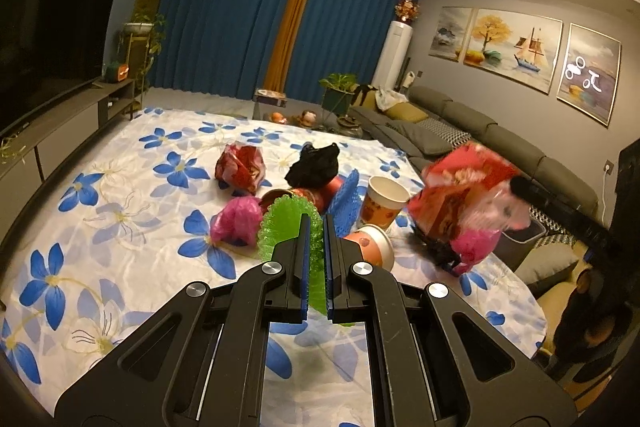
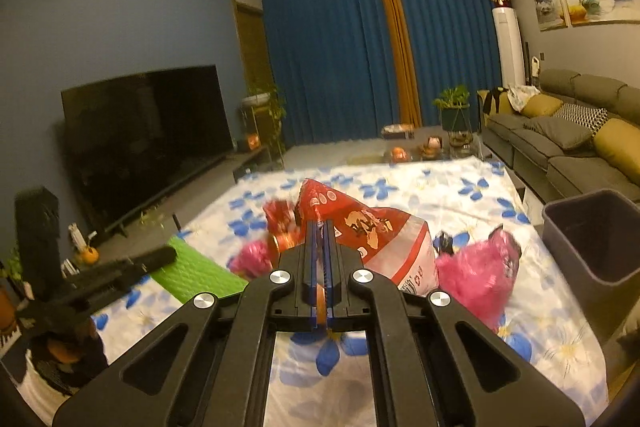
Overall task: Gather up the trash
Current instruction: 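Grasp the red-and-white snack bag with the right gripper while the left gripper lifts the green net, then carry the green net and snack bag over the grey bin with both grippers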
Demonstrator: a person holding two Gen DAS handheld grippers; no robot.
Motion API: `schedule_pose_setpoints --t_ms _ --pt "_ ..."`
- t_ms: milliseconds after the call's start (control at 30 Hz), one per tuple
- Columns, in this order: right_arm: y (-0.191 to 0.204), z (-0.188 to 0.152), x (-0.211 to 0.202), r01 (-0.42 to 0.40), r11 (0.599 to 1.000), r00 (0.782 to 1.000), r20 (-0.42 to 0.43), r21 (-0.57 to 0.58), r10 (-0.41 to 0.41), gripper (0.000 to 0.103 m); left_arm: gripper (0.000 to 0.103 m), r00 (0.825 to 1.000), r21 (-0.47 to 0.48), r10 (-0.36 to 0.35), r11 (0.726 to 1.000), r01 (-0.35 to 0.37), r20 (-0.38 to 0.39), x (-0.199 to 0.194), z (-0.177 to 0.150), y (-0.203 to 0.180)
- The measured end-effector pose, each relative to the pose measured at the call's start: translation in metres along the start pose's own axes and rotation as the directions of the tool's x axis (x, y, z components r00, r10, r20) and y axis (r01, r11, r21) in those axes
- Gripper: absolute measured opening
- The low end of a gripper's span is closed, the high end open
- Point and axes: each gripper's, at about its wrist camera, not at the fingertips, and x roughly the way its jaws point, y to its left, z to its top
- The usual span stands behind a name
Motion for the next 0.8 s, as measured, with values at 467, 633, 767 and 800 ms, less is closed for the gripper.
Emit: schedule_pose_setpoints --t_ms 467,633,767,800 --pt "-0.027 0.024 -0.038 0.046 0.998 0.991 0.124 0.032 -0.049 0.004 0.005 0.999 0.036 -0.031 0.999 0.03 0.026 -0.002 0.013 -0.015" --pt "-0.035 0.023 -0.045 0.067 0.997 0.988 0.139 0.047 -0.073 0.004 0.005 0.998 0.067 -0.054 0.996 0.051 0.043 0.0 0.023 -0.029" --pt "-0.044 0.022 -0.051 0.085 0.994 0.984 0.152 0.063 -0.094 0.004 0.005 0.996 0.097 -0.071 0.993 0.066 0.052 0.007 0.032 -0.044" --pt "-0.046 0.022 -0.052 0.092 0.994 0.983 0.156 0.067 -0.101 0.004 0.005 0.995 0.103 -0.079 0.992 0.073 0.053 0.01 0.036 -0.049"
